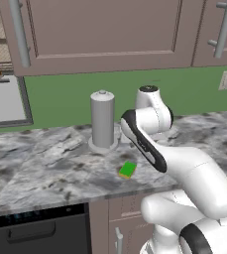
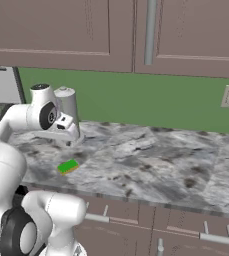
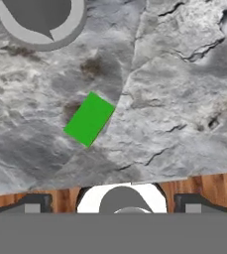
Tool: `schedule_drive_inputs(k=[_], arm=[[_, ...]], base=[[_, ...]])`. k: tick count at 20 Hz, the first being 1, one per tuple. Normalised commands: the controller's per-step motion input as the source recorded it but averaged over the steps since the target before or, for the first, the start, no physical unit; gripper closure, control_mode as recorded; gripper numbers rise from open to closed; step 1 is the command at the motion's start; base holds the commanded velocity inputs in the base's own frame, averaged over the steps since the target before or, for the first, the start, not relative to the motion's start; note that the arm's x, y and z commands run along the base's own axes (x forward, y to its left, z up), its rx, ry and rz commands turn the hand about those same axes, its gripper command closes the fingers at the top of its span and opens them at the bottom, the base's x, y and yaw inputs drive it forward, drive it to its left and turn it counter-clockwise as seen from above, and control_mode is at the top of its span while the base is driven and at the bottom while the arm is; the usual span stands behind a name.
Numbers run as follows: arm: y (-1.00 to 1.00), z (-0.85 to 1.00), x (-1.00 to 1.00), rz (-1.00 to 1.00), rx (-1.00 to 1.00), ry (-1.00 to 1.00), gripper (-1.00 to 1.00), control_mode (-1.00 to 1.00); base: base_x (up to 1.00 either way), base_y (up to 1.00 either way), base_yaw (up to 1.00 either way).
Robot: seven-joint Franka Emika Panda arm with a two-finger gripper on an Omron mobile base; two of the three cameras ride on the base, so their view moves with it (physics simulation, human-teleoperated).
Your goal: Pick up the sponge from the counter and clean the cutting board by briefly scrubbing or pressing down on the cutting board. Once finished, release the sponge.
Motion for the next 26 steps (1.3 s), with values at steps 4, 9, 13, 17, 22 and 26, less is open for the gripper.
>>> schedule_drive_inputs(k=[4,9,13,17,22,26], arm=[[0.03,-0.61,0.0,-0.35,0.0,0.03,-1.0,-1.0],[0.02,-0.41,0.15,-0.32,0.0,0.11,-1.0,-1.0],[0.0,-0.36,0.28,-0.18,0.0,0.12,-1.0,-1.0],[0.07,-0.35,0.35,-0.06,0.0,0.09,-1.0,-1.0],[0.13,-0.33,0.36,0.0,0.0,0.07,-1.0,-1.0],[0.19,-0.35,0.3,0.0,0.0,0.05,-1.0,-1.0]], base=[[0.0,0.0,0.0],[0.0,0.0,0.0],[0.0,0.0,0.0],[0.0,0.0,0.0],[0.0,0.0,0.0],[0.0,0.0,0.0]])
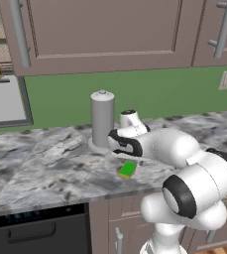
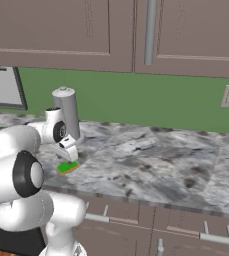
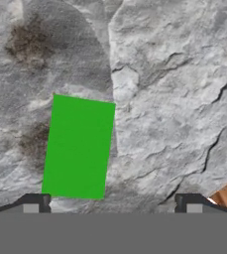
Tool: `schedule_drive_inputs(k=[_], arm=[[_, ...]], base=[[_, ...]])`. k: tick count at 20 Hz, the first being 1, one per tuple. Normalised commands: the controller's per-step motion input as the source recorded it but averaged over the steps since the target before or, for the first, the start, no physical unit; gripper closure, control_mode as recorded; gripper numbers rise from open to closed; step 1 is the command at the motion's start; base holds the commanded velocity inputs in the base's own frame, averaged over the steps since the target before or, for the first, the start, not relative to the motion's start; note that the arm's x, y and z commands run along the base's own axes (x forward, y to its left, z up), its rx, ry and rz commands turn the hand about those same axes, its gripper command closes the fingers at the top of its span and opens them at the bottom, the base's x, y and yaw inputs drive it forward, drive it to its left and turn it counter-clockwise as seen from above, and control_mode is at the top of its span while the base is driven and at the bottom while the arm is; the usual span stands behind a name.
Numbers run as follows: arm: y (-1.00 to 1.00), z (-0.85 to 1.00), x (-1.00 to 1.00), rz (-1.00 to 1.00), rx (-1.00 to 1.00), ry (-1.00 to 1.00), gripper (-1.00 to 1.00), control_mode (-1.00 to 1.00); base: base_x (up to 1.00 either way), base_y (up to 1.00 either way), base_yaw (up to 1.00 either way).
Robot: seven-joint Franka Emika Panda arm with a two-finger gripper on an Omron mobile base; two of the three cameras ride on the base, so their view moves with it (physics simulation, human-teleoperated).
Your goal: Pick up the sponge from the counter and clean the cutting board by briefly scrubbing or pressing down on the cutting board. Once finished, release the sponge.
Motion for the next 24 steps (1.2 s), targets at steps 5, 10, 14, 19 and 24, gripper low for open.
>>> schedule_drive_inputs(k=[5,10,14,19,24], arm=[[0.07,-0.34,0.15,0.0,0.0,0.01,-1.0,-1.0],[0.0,-0.29,0.02,0.0,0.01,0.0,-1.0,-1.0],[0.0,-0.21,0.09,0.0,0.03,0.0,-1.0,-1.0],[0.0,-0.26,0.0,0.0,0.02,0.0,-1.0,-1.0],[0.0,-0.25,0.0,0.0,0.04,0.0,-1.0,-1.0]], base=[[0.0,0.0,0.0],[0.0,0.0,0.0],[0.0,0.0,0.0],[0.0,0.0,0.0],[0.0,0.0,0.0]])
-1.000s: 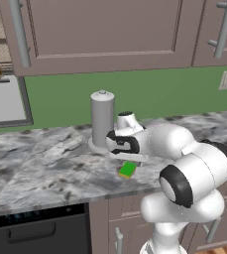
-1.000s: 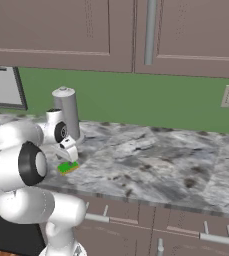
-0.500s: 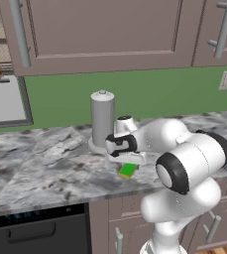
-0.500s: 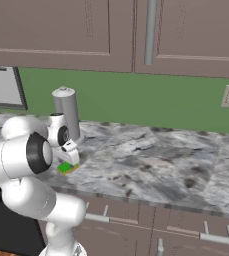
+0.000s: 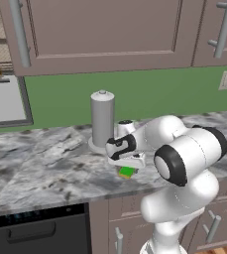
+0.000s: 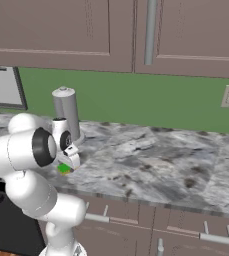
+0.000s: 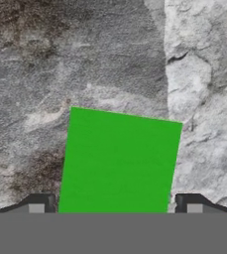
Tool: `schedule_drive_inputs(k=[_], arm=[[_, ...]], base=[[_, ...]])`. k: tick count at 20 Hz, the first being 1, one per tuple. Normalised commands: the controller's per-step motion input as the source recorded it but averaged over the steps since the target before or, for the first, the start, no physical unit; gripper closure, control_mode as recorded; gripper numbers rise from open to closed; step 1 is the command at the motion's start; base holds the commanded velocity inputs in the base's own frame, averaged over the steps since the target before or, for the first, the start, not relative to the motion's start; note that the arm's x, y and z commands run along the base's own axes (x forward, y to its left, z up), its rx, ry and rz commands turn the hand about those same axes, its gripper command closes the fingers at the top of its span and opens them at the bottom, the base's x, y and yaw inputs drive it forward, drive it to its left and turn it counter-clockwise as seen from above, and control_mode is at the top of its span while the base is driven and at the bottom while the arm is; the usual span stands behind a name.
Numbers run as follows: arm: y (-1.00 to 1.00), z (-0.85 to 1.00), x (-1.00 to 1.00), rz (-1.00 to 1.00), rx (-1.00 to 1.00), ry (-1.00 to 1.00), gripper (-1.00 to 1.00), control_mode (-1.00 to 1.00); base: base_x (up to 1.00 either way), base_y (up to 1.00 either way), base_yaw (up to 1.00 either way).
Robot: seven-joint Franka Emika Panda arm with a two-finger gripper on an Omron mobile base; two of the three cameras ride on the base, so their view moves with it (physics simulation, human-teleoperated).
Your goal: Pick up the sponge from the counter and clean the cutting board by briefly scrubbing or pressing down on the cutting board. Once finished, release the sponge.
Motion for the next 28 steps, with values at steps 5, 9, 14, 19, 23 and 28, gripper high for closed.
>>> schedule_drive_inputs(k=[5,9,14,19,23,28], arm=[[0.0,-0.3,0.0,0.0,0.02,0.0,-1.0,-1.0],[0.0,-0.4,0.0,0.0,0.01,0.0,1.0,-1.0],[0.0,-0.52,0.0,0.02,0.03,-0.07,1.0,-1.0],[0.0,-0.2,-0.08,0.0,0.05,-0.18,1.0,-1.0],[-0.05,0.39,-0.16,0.0,0.01,-0.03,1.0,-1.0],[-0.07,0.92,0.0,0.0,0.0,0.0,1.0,-1.0]], base=[[0.0,0.0,0.0],[0.0,0.0,0.0],[0.0,0.0,0.0],[0.0,0.0,0.0],[0.0,0.0,0.0],[0.0,0.0,0.0]])
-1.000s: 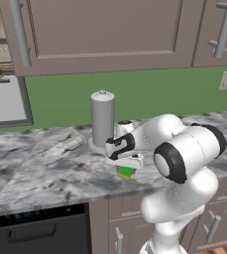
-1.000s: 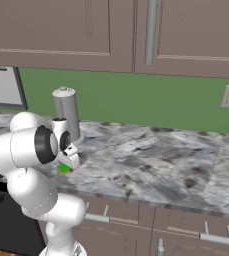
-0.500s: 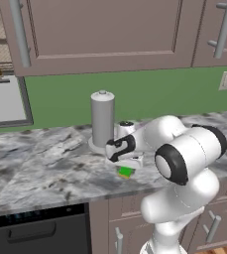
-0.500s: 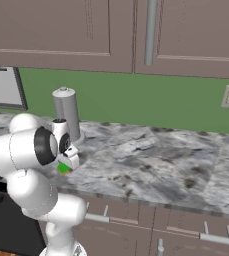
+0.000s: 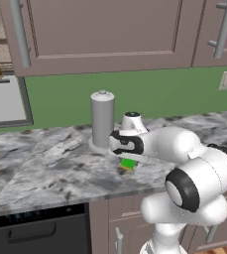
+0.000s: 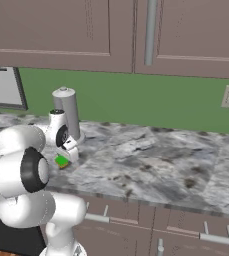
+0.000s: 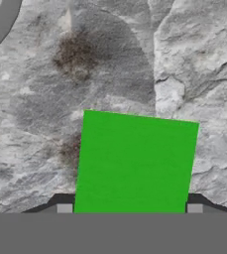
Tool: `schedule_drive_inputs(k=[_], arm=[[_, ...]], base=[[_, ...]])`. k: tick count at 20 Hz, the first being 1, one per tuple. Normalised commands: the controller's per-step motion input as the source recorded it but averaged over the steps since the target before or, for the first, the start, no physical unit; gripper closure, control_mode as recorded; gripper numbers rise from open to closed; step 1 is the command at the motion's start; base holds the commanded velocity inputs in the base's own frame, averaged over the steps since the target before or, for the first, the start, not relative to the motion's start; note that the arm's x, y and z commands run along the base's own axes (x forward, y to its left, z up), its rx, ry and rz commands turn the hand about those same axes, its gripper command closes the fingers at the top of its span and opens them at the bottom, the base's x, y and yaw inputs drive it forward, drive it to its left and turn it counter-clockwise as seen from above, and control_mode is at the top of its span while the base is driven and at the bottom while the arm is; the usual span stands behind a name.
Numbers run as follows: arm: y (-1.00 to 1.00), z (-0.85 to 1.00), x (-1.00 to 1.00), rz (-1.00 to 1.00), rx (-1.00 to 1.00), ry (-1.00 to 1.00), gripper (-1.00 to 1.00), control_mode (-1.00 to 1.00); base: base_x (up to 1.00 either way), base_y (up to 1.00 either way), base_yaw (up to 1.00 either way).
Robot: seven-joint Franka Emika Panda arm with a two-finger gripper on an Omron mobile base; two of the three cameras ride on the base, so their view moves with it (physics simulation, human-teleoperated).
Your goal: Pick up the sponge from the counter and clean the cutting board by briefly scrubbing or pressing down on the cutting board. Once finished, release the sponge.
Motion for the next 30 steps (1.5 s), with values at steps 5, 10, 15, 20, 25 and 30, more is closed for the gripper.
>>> schedule_drive_inputs(k=[5,10,15,20,25,30], arm=[[0.0,0.95,-0.01,0.0,0.0,0.0,1.0,-1.0],[0.0,0.85,-0.16,0.0,0.0,0.0,1.0,-1.0],[0.0,0.66,-0.33,0.0,0.0,0.0,1.0,-1.0],[0.0,0.25,-0.31,0.0,0.0,-0.02,1.0,1.0],[0.0,0.0,0.0,0.0,0.0,0.0,1.0,1.0],[0.0,0.0,0.0,0.0,0.0,0.0,1.0,1.0]], base=[[0.0,0.0,0.0],[0.0,0.0,0.0],[0.0,0.0,0.0],[-0.31,0.07,0.0],[-0.87,0.78,0.0],[-0.5,1.0,0.0]])
